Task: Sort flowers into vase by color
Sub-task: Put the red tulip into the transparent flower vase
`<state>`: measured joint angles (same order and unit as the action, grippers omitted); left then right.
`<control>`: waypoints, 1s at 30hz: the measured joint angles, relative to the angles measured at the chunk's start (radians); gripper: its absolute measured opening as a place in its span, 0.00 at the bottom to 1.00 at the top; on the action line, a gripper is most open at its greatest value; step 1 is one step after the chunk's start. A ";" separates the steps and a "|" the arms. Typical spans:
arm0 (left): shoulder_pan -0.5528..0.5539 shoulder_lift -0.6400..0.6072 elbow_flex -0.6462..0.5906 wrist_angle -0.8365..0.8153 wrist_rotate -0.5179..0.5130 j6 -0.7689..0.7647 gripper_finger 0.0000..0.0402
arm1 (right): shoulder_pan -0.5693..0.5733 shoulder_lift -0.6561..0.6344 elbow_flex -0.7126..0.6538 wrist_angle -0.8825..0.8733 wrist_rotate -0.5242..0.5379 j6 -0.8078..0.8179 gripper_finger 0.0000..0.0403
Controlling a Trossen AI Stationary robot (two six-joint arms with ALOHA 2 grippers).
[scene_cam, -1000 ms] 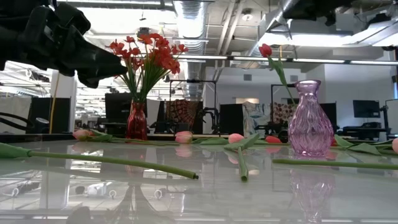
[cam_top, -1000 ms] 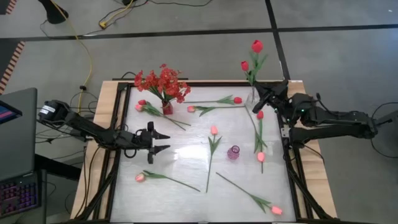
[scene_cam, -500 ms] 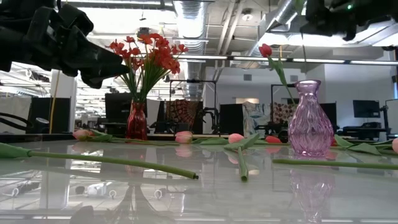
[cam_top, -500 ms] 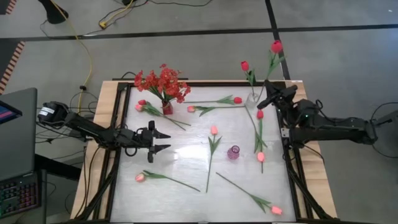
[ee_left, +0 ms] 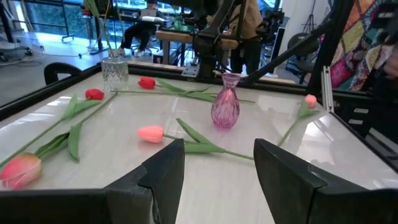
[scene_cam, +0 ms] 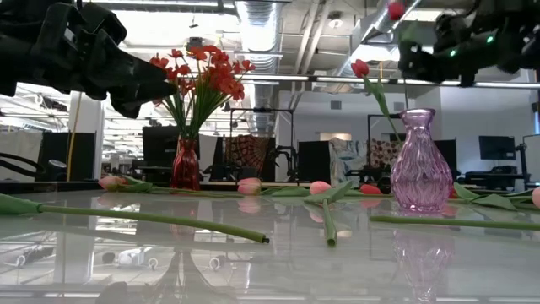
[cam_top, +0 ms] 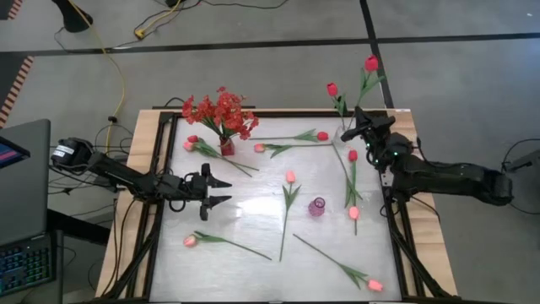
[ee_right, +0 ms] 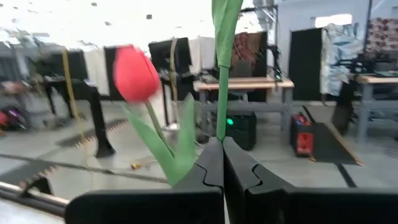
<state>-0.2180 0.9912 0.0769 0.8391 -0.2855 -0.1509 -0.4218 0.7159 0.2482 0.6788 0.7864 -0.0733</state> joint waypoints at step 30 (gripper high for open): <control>0.000 0.000 0.000 -0.002 0.015 -0.018 0.45 | -0.106 0.198 -0.005 0.175 -0.008 -0.057 0.05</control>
<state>-0.2180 0.9913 0.0769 0.8371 -0.2703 -0.1691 -0.5274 0.9135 0.2428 0.8538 0.7779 -0.1302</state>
